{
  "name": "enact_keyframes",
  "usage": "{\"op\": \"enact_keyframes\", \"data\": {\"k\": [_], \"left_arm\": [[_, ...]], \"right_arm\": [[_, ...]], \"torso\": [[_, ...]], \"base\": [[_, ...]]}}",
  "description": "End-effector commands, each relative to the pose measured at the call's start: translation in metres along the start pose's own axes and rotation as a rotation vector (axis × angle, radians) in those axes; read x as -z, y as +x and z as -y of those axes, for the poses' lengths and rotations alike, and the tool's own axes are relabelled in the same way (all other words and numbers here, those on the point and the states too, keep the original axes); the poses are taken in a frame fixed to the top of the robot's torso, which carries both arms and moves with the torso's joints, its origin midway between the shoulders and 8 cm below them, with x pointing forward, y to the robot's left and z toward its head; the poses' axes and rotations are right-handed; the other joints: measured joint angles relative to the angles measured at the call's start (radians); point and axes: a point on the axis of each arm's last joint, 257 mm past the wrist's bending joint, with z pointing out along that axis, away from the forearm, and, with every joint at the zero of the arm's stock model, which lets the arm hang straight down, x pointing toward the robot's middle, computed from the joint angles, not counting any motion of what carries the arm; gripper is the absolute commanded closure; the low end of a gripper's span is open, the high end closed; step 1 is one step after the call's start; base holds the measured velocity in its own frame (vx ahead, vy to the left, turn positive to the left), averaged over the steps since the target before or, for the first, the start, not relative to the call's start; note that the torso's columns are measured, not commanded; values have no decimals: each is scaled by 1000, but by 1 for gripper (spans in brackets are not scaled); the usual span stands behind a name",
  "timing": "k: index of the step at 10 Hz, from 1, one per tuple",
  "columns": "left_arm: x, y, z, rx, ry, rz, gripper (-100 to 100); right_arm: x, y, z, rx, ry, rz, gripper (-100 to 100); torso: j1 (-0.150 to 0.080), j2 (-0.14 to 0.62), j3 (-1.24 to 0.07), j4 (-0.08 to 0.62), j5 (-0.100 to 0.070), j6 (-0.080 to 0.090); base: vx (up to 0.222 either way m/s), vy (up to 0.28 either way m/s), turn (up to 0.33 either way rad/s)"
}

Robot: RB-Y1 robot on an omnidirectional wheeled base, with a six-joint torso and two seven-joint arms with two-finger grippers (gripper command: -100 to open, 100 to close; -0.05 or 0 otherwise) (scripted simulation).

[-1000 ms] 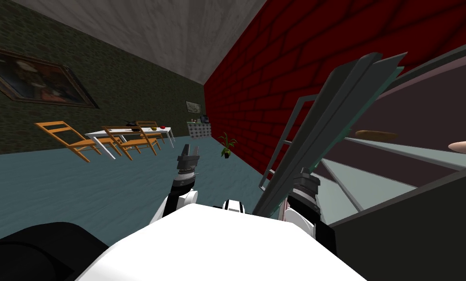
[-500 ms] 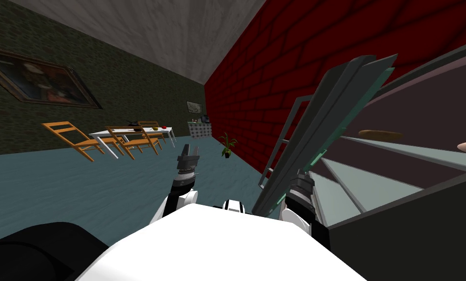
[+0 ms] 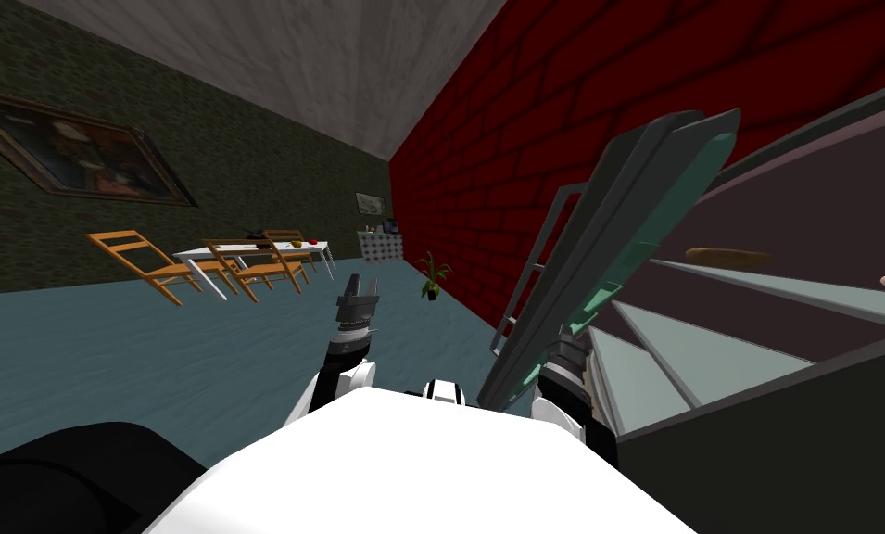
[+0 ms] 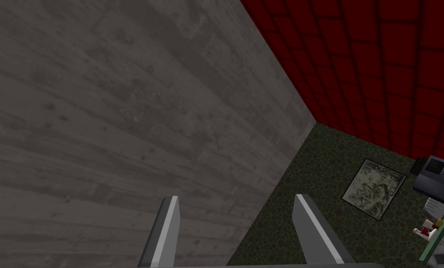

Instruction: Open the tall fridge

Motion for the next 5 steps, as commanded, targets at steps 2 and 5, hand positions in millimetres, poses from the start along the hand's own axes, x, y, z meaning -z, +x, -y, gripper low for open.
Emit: {"op": "enact_keyframes", "data": {"k": [2,5], "left_arm": [[0,0,0,0,0,0,0],[0,0,0,0,0,0,0]], "right_arm": [[15,2,-39,23,-92,8,-100],[26,-2,-65,33,-147,21,-100]], "torso": [[15,9,4,8,11,0],[27,20,9,14,17,-2]], "base": [[7,-10,33],[8,-14,11]]}}
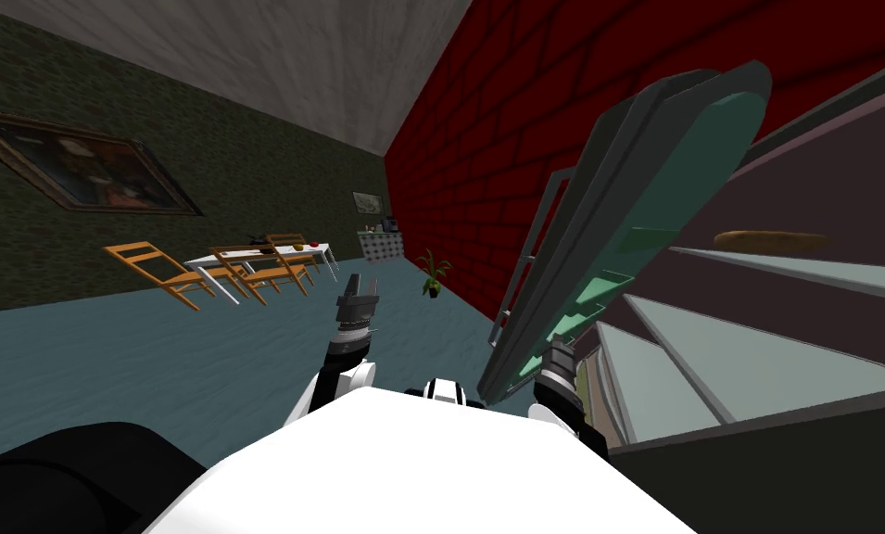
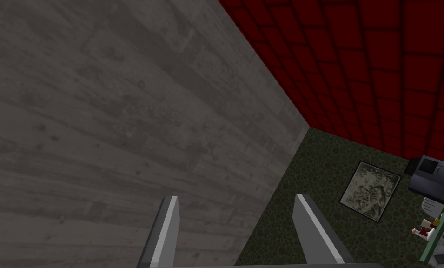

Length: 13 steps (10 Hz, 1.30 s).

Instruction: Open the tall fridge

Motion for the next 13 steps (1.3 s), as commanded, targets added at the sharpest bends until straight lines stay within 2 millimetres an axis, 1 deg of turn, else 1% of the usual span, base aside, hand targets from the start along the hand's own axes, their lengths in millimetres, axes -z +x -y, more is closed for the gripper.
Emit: {"op": "enact_keyframes", "data": {"k": [1,2,3,9,10,11,12,13], "left_arm": [[0,0,0,0,0,0,0],[0,0,0,0,0,0,0],[0,0,0,0,0,0,0],[0,0,0,0,0,0,0],[0,0,0,0,0,0,0],[0,0,0,0,0,0,0],[0,0,0,0,0,0,0],[0,0,0,0,0,0,0]], "right_arm": [[8,-3,-28,13,-56,10,-100],[12,-4,-38,16,-76,15,-100],[15,-6,-48,20,-97,20,-100],[43,-16,-105,28,-223,35,-100],[53,-20,-118,17,-258,29,-100],[58,-24,-125,6,-277,23,-100],[54,-21,-119,12,-263,26,-100],[54,-21,-120,11,-266,26,-100]], "torso": [[11,7,4,3,5,-1],[17,11,7,5,7,-1],[18,13,8,5,7,-1],[14,9,5,4,6,-1],[14,9,5,4,6,-1],[14,10,6,4,6,-1],[14,10,6,5,6,-1],[14,10,6,5,6,-1]], "base": [[18,-28,30],[8,-9,27],[-4,7,23],[-5,4,25],[-1,0,29],[-1,1,23],[0,0,0],[0,0,0]]}}
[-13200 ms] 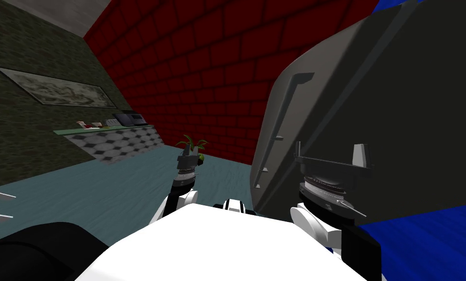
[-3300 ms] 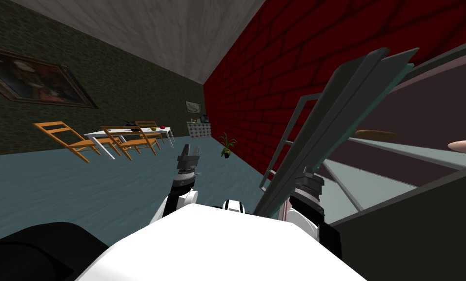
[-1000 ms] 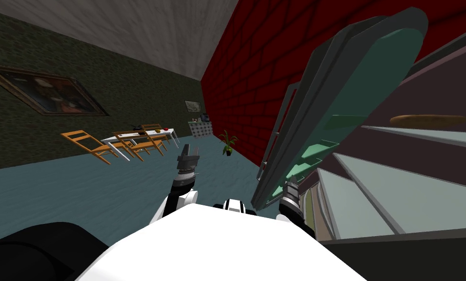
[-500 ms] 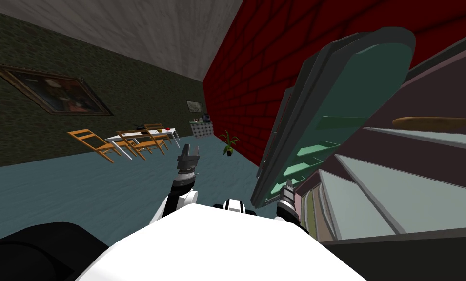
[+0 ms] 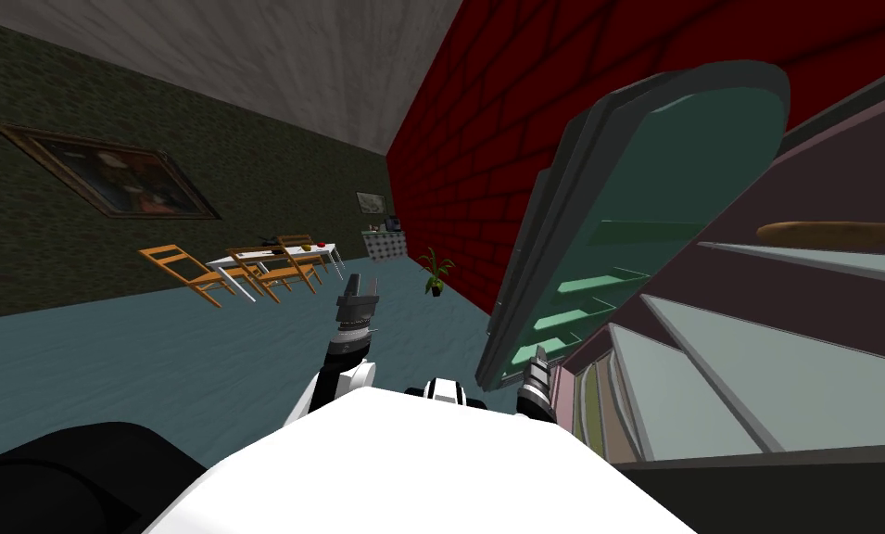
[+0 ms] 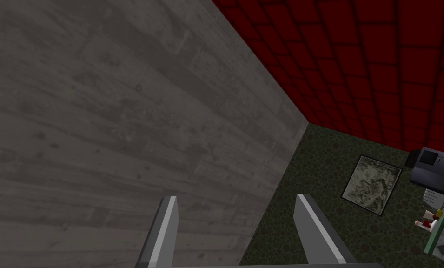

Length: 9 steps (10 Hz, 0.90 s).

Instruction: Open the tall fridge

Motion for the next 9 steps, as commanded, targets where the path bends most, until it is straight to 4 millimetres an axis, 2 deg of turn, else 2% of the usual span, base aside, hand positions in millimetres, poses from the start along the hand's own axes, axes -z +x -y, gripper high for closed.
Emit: {"op": "enact_keyframes", "data": {"k": [1,3,4,9], "left_arm": [[0,0,0,0,0,0,0],[0,0,0,0,0,0,0],[0,0,0,0,0,0,0],[0,0,0,0,0,0,0]], "right_arm": [[0,0,0,0,0,0,100],[-1,9,2,0,2,-42,100],[-1,14,2,-1,2,-63,100],[-1,38,4,0,-2,-167,100]], "torso": [[0,0,0,0,0,0],[2,-5,-3,-1,0,0],[7,-9,-6,-3,2,0],[0,0,0,0,0,0]], "base": [[0,0,0],[159,89,-65],[280,138,-84],[266,163,-70]]}}
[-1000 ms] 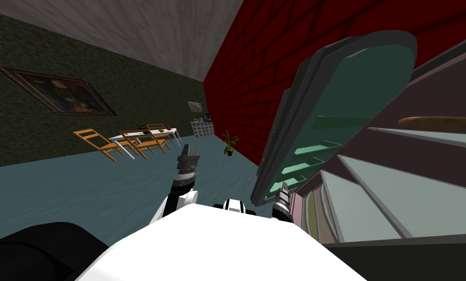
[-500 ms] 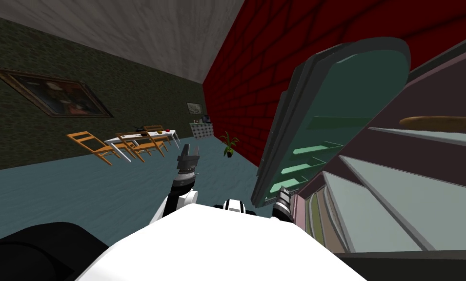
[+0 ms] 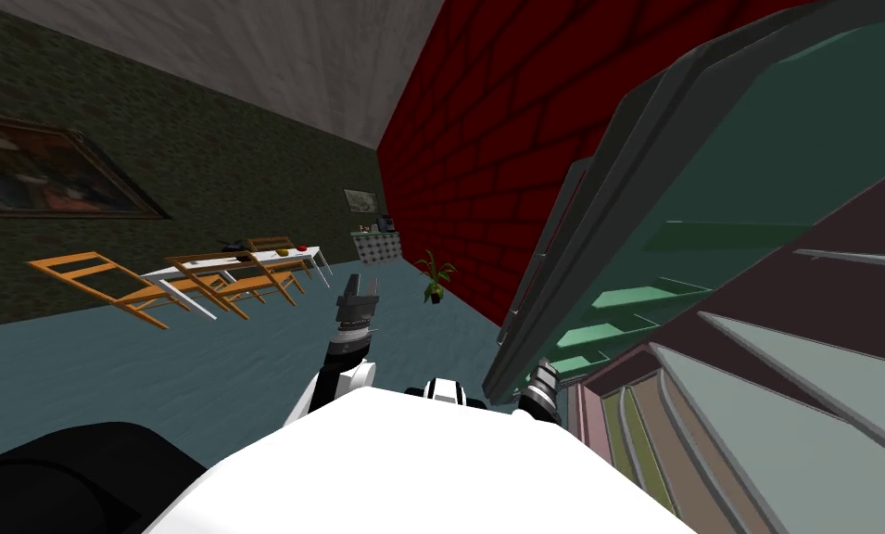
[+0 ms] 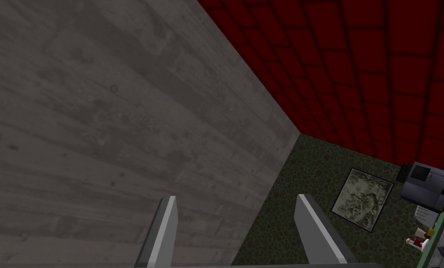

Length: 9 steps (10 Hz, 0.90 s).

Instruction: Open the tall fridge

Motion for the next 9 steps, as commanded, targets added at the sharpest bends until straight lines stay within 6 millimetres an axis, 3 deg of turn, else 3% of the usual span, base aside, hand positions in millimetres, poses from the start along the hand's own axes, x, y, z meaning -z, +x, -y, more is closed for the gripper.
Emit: {"op": "enact_keyframes", "data": {"k": [1,3,4,9], "left_arm": [[0,0,0,0,0,0,0],[0,0,0,0,0,0,0],[0,0,0,0,0,0,0],[0,0,0,0,0,0,0]], "right_arm": [[-1,14,1,3,-3,-56,100],[-1,14,1,2,-4,-62,100],[-8,21,7,39,21,-47,-100],[-27,42,23,129,85,-13,-100]], "torso": [[-1,0,0,0,0,0],[1,-3,-2,-1,0,0],[-4,6,3,1,-1,0],[2,-2,-2,-1,0,0]], "base": [[267,139,-70],[223,122,-46],[42,23,0],[33,12,-10]]}}
